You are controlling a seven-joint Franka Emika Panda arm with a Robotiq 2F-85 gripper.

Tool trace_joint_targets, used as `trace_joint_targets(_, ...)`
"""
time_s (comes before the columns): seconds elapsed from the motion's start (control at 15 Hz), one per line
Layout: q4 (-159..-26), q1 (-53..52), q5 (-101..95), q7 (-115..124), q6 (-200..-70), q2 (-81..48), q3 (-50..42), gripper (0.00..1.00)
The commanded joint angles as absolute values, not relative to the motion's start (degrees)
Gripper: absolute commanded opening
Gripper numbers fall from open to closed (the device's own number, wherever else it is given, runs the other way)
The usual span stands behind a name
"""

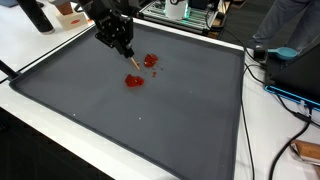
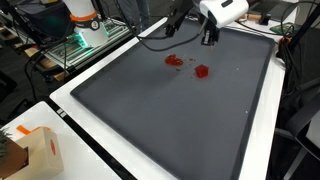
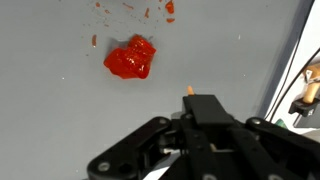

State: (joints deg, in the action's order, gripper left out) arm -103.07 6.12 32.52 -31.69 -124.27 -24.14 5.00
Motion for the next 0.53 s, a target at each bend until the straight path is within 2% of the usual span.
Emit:
trace_joint_targets(0.0,-99.05,9.71,37.64,-36.91,-121.2,-28.45,7.51,0.03)
trace_joint_targets(0.47,-95.28,10.89,41.36,-38.75,-117.9,-33.89,7.26,0.03)
